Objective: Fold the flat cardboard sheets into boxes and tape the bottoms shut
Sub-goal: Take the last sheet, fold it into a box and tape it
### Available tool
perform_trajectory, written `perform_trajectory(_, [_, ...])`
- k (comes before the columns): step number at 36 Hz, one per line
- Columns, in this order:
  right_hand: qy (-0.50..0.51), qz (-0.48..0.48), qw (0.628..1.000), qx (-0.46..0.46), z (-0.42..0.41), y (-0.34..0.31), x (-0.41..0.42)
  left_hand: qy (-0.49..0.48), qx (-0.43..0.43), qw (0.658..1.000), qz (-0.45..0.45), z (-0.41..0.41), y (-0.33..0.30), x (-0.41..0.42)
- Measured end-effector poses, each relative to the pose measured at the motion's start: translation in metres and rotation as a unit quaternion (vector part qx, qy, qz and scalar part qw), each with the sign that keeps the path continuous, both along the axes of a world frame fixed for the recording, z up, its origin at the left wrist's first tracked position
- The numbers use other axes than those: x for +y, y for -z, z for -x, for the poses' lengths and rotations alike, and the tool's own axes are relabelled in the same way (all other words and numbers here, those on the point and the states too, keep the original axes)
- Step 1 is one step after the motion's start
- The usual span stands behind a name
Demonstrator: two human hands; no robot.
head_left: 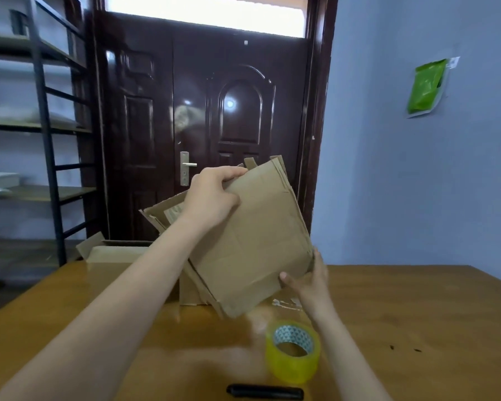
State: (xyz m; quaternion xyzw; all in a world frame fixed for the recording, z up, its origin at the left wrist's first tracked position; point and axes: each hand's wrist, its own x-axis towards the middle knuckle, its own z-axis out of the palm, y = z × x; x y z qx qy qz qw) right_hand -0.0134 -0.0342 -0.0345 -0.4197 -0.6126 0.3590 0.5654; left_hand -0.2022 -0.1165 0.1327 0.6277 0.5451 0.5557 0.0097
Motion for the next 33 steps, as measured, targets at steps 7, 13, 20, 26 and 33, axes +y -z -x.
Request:
perform_trajectory(7, [-0.116,0.016,0.993,-0.022,0.03,0.012,-0.006,-0.03,0.081,0.995,0.057,0.021,0.016,0.004])
perform_trajectory(13, [-0.134,0.063,0.988,-0.055,0.046,0.028,-0.007,-0.027,0.12,0.988,0.093,0.031,0.043,0.01])
perform_trajectory(20, [-0.161,0.076,0.984,-0.027,0.053,0.039,-0.006,-0.027,0.145,0.985,0.092,0.042,0.07,0.011])
perform_trajectory(26, [-0.156,0.056,0.986,0.0,0.056,0.034,0.0,-0.022,0.213,0.976,0.042,0.048,0.08,0.018])
perform_trajectory(33, [-0.148,0.053,0.987,-0.017,0.058,0.033,0.007,-0.001,0.159,0.987,-0.027,0.059,0.098,0.021])
